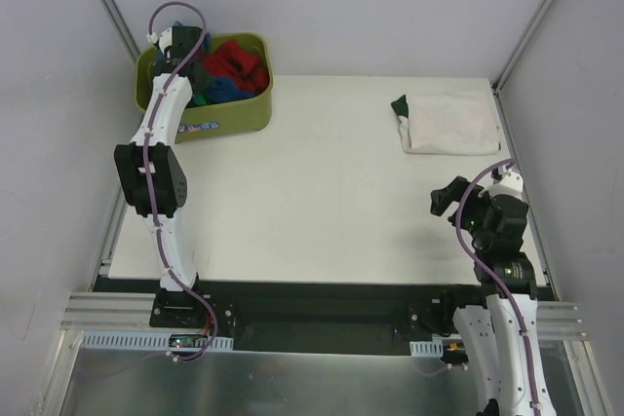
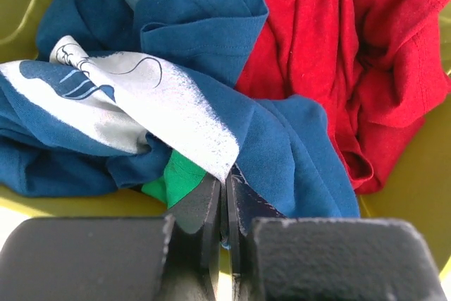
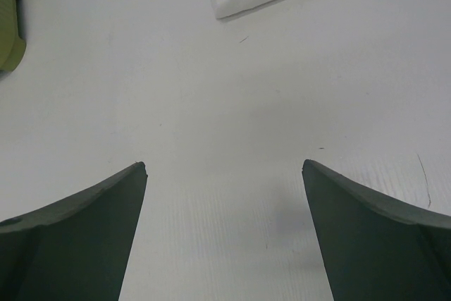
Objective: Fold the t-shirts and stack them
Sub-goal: Grab crumpled tshirt from bin with the left arm, then move the tshirt to the center of the board
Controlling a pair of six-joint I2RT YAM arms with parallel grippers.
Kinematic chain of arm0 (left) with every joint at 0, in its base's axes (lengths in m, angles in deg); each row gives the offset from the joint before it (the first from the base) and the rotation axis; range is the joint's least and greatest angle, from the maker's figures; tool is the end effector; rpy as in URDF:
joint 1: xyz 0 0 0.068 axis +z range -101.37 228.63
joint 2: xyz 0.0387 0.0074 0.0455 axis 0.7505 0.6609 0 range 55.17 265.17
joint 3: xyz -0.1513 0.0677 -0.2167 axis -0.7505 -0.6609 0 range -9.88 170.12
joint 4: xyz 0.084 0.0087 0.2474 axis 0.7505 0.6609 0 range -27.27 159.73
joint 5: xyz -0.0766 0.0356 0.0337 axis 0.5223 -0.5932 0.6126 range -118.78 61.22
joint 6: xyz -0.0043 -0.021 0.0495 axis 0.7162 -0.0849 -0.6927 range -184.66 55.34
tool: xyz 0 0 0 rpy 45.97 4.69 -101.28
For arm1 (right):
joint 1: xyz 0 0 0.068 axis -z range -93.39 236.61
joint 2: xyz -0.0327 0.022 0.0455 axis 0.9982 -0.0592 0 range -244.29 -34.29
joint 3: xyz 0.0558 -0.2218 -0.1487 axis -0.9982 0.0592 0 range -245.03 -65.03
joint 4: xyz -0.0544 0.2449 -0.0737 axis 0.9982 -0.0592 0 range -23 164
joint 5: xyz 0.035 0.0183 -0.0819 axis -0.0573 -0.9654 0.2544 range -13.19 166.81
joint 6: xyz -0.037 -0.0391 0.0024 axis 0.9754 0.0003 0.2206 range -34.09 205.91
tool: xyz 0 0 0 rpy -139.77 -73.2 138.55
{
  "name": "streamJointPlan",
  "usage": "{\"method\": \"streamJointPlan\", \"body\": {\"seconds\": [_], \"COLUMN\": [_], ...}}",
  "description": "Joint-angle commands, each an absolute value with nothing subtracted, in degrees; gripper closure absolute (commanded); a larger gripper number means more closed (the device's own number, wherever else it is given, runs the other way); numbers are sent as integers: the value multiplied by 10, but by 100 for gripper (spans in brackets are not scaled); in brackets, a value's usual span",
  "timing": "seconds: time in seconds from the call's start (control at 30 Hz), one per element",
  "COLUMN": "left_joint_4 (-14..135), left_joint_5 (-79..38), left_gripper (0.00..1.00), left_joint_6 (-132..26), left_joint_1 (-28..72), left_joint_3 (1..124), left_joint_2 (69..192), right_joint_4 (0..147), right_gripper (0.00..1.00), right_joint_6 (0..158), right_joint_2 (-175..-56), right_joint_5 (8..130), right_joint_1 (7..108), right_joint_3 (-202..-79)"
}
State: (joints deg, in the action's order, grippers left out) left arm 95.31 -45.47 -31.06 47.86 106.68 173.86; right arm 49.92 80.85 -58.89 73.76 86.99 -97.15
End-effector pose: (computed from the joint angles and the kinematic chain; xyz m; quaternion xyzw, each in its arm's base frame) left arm 0.4827 0.0037 0.3343 -0.3123 0.8217 -0.0128 0.4766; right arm 0.1201 0.0011 0.2837 0.0222 0.8011 0.0458 0.5963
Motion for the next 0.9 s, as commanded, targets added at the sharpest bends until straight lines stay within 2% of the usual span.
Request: {"method": "streamJointPlan", "body": {"seconds": [0.0,0.27,0.5,0.7,0.87], "left_joint_4": [956,899,839,837,829], "left_joint_5": [-456,-505,-573,-475,-359], "left_gripper": [100,100,100,100,100], "left_joint_6": [-334,-446,-501,-461,-461], "left_joint_1": [461,398,395,389,324], "left_joint_3": [1100,1136,1141,1113,1125], "left_joint_2": [1643,1500,1475,1417,1352], "right_joint_4": [517,516,509,511,514], "right_gripper": [3,3,3,3,3], "right_joint_6": [815,815,814,814,813], "right_joint_2": [-590,-554,-551,-535,-527], "right_joint_5": [732,720,713,717,712], "right_joint_1": [867,867,867,867,867], "right_joint_3": [-976,-969,-972,-969,-967]}}
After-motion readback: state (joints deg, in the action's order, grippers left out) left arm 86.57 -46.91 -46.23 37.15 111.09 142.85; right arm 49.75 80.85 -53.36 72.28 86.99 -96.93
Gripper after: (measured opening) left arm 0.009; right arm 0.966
